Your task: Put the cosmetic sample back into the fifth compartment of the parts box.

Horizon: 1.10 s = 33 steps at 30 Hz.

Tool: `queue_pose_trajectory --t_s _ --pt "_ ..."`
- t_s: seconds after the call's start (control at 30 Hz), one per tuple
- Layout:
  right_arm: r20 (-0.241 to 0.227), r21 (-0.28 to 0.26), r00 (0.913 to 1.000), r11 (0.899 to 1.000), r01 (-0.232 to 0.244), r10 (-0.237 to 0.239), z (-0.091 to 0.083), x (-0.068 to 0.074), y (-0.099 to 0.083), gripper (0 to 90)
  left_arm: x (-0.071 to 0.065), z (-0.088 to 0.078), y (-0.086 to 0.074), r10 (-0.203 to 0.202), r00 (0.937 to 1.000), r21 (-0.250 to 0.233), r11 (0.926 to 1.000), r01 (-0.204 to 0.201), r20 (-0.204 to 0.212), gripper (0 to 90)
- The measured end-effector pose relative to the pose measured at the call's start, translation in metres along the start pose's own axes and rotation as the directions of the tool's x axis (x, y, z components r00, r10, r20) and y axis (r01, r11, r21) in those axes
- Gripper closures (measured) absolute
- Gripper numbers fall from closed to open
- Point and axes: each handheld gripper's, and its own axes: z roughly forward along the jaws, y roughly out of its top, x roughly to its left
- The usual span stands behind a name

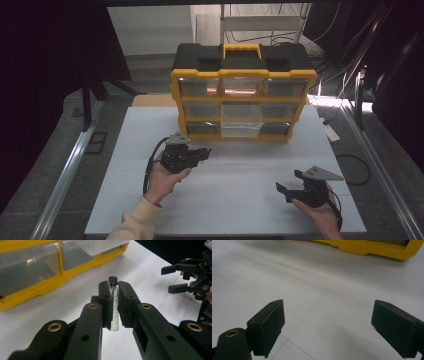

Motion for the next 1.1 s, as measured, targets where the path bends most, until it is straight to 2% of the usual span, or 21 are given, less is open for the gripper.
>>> queue_pose_trajectory --t_s 0.23,0.37,0.77,0.93,1.1 --pt "0.001 0.001 1.0 1.0 -0.002 0.002 0.0 0.0 0.0 11.4 -0.002 -0.008 0.003 0.014 0.9999 -0.044 0.9989 -0.014 0.001 80.6" --pt "0.0 -0.002 1.0 1.0 0.0 0.0 0.0 0.0 0.0 11.4 -0.003 -0.012 0.004 0.03 0.9994 -0.064 0.9975 -0.028 0.016 80.6" --pt "0.0 0.001 1.0 1.0 0.001 -0.001 0.0 0.001 0.0 11.4 -0.006 -0.019 0.007 0.041 0.9991 -0.107 0.9934 -0.04 0.005 80.6" --pt "-0.002 -0.001 1.0 1.0 -0.005 0.005 0.0 0.0 0.0 11.4 -0.008 -0.023 0.012 0.037 0.9993 -0.136 0.9901 -0.036 0.002 80.6" --pt "-0.003 0.0 1.0 1.0 -0.004 0.004 -0.001 0.001 0.0 11.5 -0.011 -0.025 0.019 0.051 0.9987 -0.153 0.987 -0.05 -0.001 80.6"
